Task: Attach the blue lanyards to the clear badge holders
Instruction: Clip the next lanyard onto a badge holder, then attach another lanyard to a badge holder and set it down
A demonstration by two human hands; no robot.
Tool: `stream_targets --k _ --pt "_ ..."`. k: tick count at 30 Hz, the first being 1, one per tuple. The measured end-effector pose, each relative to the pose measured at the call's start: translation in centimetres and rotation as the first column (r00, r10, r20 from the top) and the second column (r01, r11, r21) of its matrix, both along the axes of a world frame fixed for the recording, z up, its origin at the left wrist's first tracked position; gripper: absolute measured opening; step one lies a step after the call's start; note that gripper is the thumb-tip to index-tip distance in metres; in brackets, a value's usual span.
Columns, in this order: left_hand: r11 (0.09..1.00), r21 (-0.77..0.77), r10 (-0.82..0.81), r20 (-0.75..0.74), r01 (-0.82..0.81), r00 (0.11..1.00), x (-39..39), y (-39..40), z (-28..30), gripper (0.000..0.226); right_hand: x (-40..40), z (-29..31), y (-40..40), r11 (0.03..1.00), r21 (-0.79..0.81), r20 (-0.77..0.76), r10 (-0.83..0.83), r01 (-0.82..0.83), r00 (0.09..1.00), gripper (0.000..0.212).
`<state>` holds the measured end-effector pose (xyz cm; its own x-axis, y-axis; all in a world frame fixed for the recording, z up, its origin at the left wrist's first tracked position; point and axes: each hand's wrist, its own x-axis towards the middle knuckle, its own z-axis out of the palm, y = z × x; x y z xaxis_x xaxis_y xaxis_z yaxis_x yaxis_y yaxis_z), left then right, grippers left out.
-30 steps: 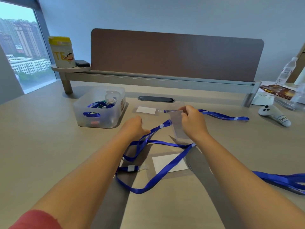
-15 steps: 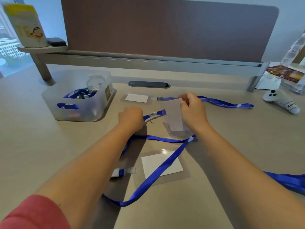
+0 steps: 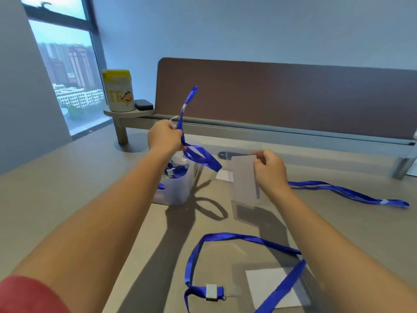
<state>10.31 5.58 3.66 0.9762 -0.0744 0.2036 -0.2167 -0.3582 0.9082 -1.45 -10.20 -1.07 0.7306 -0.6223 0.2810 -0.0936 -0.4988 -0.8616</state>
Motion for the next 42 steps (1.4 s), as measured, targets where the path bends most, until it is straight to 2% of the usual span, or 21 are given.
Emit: stream_targets --k 1,4,8,10,12,14,17,19,22,25,27,29,32,35,39,42 --pt "0.997 0.041 0.057 0.048 -0.059 0.997 0.9 0.6 0.1 0.009 0.8 0.2 0.3 1.0 0.002 0.004 0.01 -0.01 1.0 0.024" --pt "0.955 0.192 0.185 0.217 -0.228 0.958 2.9 2.1 -1.0 0.019 2.6 0.5 1.2 0.999 0.005 0.014 0.035 -0.035 0.999 0.024" --pt "0.871 0.423 0.123 0.308 -0.252 0.943 4.3 3.2 -4.3 0.026 4.0 -0.6 2.1 0.996 0.022 -0.019 0.081 -0.081 0.996 0.016" --pt "0.783 0.592 0.021 0.284 -0.192 0.959 4.7 3.5 -5.7 0.028 4.3 -1.2 2.3 0.997 0.028 -0.039 0.075 -0.074 0.996 0.013" --pt "0.649 0.755 -0.081 0.19 -0.093 0.978 5.0 3.5 -6.0 0.031 4.3 -1.5 2.3 0.998 0.019 -0.059 0.064 -0.063 0.996 0.018" --pt "0.575 0.818 -0.133 0.067 0.022 0.989 5.2 3.6 -5.5 0.034 4.2 -1.5 2.4 0.998 0.018 -0.062 0.063 -0.062 0.996 0.021" --pt "0.6 0.781 -0.211 -0.053 0.172 0.976 4.7 3.2 -4.0 0.045 3.8 -1.0 2.7 0.998 0.015 -0.055 0.061 -0.061 0.997 0.014" --pt "0.689 0.694 -0.249 -0.045 0.209 0.968 3.5 2.9 -2.8 0.05 3.2 -0.6 3.1 0.998 0.018 -0.044 0.065 -0.065 0.997 0.009" --pt "0.823 0.463 -0.367 -0.008 0.329 0.93 -0.1 2.4 -1.4 0.047 1.3 0.1 3.5 0.996 0.031 0.003 0.083 -0.083 0.997 0.013" --pt "0.805 0.251 -0.53 -0.101 0.537 0.842 -4.9 1.4 -1.4 0.042 -1.3 1.0 3.6 0.991 0.114 0.062 0.063 -0.07 0.996 0.01" --pt "0.776 0.122 -0.601 -0.157 0.619 0.784 -7.8 0.3 -2.1 0.035 -3.3 1.4 3.4 0.984 0.175 0.069 0.027 -0.039 0.997 0.011" --pt "0.766 0.006 -0.632 -0.17 0.643 0.756 -10.1 -0.9 -2.8 0.029 -5.5 1.6 2.9 0.976 0.219 0.065 -0.004 -0.01 0.998 0.019" --pt "0.802 -0.091 -0.598 -0.096 0.591 0.796 -13.1 -2.9 -3.1 0.017 -9.3 1.2 2.3 0.97 0.241 0.046 -0.033 0.021 0.998 0.019" --pt "0.816 -0.067 -0.574 0.013 0.574 0.819 -16.2 -5.2 -3.6 0.016 -13.3 0.2 0.8 0.979 0.187 -0.009 -0.086 0.086 0.996 0.016" --pt "0.795 0.124 -0.606 0.113 0.594 0.787 -19.9 -8.5 -5.3 0.017 -19.2 -1.5 -2.8 0.983 0.012 -0.149 -0.182 0.186 0.972 0.032" --pt "0.762 0.24 -0.638 0.117 0.601 0.761 -22.1 -10.6 -6.7 0.019 -23.5 -2.7 -5.5 0.97 -0.057 -0.248 -0.245 0.238 0.937 0.033"
